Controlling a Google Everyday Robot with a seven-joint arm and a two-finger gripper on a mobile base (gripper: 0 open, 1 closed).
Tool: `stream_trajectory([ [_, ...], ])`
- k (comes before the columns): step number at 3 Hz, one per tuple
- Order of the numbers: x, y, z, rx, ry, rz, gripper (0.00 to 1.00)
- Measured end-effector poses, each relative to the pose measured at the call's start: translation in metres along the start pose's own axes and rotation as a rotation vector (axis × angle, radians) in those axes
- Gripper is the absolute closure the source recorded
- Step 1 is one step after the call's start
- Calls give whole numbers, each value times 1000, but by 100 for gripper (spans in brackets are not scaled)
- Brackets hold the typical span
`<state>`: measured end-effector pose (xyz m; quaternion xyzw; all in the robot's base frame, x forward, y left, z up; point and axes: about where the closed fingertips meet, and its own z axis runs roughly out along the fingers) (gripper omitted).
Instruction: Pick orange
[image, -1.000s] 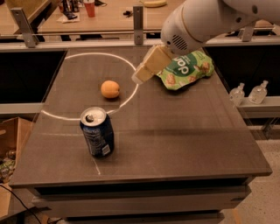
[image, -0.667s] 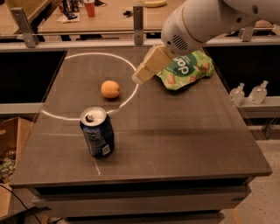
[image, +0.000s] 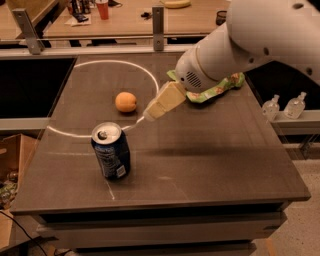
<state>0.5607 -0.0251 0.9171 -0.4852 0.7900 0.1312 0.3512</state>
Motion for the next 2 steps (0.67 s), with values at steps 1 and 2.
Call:
stream_trajectory([
  [1,9,13,25,-56,-24,17,0],
  [2,8,23,50,-98,-52,-7,0],
])
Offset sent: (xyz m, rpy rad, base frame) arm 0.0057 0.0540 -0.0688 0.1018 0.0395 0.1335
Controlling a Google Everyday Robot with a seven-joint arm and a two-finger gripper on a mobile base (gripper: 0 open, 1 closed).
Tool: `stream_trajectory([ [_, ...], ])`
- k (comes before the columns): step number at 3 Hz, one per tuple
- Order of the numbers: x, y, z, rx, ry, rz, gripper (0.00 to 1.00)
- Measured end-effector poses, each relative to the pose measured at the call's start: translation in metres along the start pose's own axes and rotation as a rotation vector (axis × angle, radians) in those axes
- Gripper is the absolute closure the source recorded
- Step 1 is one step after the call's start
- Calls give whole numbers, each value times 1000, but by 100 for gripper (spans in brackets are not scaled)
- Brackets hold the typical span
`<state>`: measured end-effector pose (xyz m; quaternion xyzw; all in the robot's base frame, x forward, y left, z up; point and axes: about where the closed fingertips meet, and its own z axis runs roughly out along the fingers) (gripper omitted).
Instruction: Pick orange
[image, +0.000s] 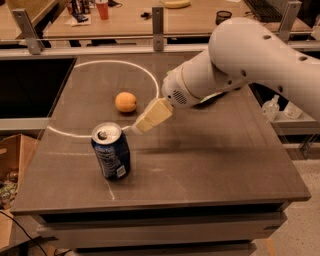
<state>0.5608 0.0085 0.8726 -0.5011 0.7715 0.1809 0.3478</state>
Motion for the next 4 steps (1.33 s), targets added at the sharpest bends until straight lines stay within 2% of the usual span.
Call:
stream_trajectory([
  [1,-2,1,21,-30,-13,-33,0],
  [4,-15,-22,76,-72,-11,-77,0],
])
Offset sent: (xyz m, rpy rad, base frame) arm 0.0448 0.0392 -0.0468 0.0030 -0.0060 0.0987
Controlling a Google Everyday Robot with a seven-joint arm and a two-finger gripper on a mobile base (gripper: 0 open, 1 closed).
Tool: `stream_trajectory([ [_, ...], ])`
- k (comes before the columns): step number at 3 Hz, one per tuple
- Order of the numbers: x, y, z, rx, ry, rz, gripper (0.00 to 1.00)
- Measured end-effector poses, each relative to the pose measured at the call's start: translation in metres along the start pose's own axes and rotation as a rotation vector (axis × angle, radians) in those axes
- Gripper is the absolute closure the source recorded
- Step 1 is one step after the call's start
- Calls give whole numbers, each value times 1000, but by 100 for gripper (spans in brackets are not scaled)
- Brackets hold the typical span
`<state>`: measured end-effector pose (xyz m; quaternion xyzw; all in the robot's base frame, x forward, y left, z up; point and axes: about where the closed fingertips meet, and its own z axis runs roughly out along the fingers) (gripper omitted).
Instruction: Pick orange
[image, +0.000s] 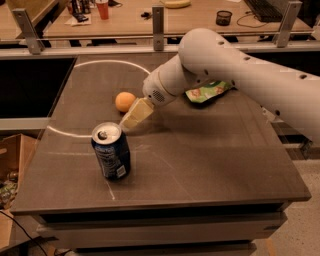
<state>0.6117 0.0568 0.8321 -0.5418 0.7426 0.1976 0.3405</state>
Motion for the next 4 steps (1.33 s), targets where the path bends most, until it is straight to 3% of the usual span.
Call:
stream_trajectory([
  [1,-7,-8,9,-9,-1,-8,0],
  [2,-10,-12,14,-14,11,-9,18],
  [4,-8,-11,19,-41,49,-16,64],
])
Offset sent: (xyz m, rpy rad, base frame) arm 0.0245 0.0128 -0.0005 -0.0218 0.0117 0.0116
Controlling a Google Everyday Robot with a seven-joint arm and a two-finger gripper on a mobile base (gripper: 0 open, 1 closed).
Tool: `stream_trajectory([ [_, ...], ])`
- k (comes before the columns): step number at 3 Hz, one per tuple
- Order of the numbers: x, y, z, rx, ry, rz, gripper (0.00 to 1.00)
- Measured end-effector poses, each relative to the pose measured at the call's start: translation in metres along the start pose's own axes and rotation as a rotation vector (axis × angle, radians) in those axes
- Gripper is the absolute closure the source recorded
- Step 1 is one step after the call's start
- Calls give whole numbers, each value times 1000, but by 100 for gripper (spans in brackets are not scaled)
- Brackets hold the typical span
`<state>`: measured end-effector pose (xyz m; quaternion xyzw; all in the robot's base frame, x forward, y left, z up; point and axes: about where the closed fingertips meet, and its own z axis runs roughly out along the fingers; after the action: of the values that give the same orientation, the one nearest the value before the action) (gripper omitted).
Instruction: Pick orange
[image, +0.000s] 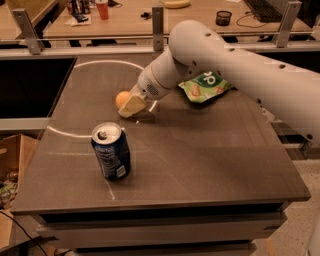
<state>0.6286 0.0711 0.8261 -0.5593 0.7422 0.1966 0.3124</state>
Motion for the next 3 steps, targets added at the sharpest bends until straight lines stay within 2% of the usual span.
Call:
stream_trajectory([
  [1,1,4,-1,-17,6,2,87],
  [2,-2,6,-7,-21,-31,40,100],
  [3,-16,-2,-24,-1,-125,85,100],
])
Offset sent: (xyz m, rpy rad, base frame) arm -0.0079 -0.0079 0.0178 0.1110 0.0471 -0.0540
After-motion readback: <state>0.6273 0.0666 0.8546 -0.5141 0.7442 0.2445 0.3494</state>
